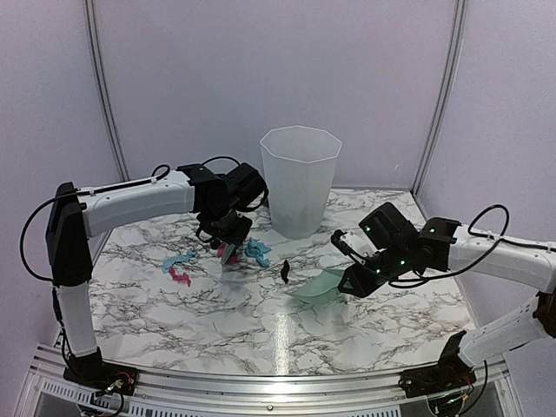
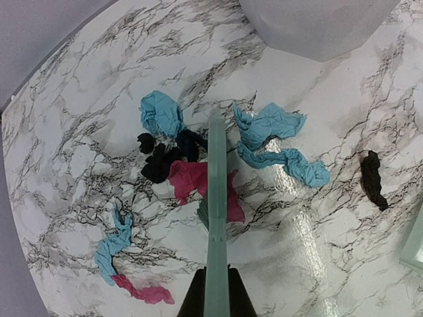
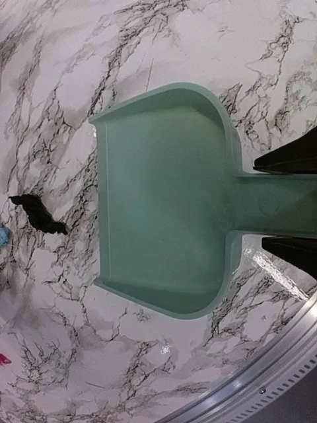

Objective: Sweep away the paper scraps from the table

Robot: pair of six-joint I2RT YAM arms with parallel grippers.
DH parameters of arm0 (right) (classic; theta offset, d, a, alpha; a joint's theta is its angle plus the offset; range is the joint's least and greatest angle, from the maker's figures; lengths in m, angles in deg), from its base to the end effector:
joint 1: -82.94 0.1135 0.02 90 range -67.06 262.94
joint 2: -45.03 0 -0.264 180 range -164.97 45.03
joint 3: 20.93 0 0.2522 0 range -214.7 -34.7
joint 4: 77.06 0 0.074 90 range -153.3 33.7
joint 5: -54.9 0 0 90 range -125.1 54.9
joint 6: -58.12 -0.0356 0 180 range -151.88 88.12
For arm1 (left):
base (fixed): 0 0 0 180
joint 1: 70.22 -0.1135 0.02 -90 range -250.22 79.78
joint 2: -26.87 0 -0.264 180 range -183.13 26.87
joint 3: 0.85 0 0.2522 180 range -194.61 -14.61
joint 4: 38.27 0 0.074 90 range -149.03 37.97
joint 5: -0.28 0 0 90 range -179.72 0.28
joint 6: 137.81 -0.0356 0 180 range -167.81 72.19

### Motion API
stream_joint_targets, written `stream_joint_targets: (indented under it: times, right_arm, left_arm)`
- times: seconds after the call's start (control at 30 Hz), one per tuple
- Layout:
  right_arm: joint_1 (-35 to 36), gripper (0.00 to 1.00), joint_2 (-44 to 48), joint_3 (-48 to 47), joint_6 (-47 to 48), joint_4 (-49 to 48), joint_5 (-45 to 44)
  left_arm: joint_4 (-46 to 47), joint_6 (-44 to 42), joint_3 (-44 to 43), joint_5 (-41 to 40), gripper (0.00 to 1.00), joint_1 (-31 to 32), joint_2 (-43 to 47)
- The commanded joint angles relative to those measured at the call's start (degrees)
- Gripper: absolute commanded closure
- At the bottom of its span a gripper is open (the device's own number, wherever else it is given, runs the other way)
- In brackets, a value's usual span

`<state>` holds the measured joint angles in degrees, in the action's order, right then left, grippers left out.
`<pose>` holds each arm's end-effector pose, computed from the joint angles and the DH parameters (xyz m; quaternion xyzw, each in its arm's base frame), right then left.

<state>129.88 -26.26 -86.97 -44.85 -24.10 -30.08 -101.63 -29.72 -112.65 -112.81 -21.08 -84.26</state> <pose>0.1644 0.1805 0.2474 -0.2922 0.9154 0.1731 0.2160 0.2829 -0.3057 0.2678 0.2093 0.9300 0.0339 0.3003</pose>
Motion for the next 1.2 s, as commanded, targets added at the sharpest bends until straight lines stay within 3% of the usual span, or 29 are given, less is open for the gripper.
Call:
stream_joint_targets:
  times: [0.0,0.43,0.8,1.17]
  right_arm:
    - [0.4,1.00,-2.9,-2.9,7.4,-4.2,-1.6]
    - [0.4,1.00,-12.2,-3.2,22.9,-11.2,0.2]
    - [-0.5,1.00,-17.8,-3.0,27.1,-18.3,1.2]
    - [-0.7,1.00,-20.1,-3.7,26.9,-20.4,2.3]
  left_arm:
    - [-1.4,-4.7,-3.6,4.6,1.00,-1.0,-2.6]
    - [-2.6,-12.2,-5.9,12.9,1.00,-1.0,-5.2]
    - [-3.2,-13.0,-4.3,21.5,1.00,-0.8,-4.1]
    - [-2.7,-7.4,0.9,21.7,1.00,1.2,1.0]
